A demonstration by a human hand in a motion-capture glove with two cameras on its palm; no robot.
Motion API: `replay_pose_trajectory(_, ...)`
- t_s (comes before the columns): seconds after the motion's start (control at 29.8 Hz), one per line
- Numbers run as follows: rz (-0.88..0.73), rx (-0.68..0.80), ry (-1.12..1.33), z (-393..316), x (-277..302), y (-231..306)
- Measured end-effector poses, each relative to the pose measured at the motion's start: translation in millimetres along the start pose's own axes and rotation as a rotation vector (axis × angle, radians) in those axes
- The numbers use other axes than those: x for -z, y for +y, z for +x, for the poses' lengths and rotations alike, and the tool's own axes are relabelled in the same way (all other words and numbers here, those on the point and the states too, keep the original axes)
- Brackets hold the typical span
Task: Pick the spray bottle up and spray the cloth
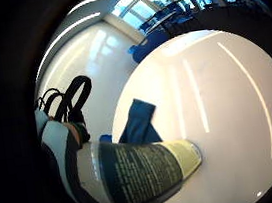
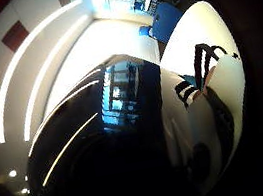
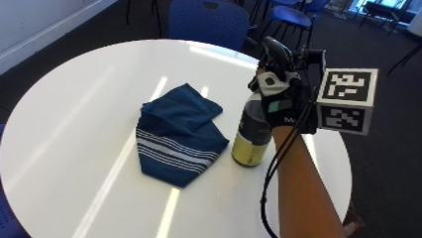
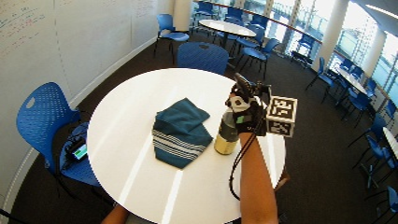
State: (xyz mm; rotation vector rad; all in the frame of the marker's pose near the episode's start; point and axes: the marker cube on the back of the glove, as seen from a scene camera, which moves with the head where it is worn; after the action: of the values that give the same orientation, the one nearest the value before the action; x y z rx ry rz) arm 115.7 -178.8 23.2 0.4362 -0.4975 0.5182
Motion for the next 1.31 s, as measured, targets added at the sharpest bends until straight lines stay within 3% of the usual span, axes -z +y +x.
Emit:
replay_pose_trajectory(0.34, -0.112, 0.095, 0.130, -25.1, 11.1, -26.6)
replay_pose_trajectory(0.6, -0.212, 0.190, 0.380, -47.8, -0.6, -43.4)
replay_pose_trajectory(0.81, -0.297, 0.214, 0.586, -44.1, -17.7, -46.8)
replay_pose_trajectory(1.31, -0.418, 0.292, 0.828, -44.4, -41.5, -44.7)
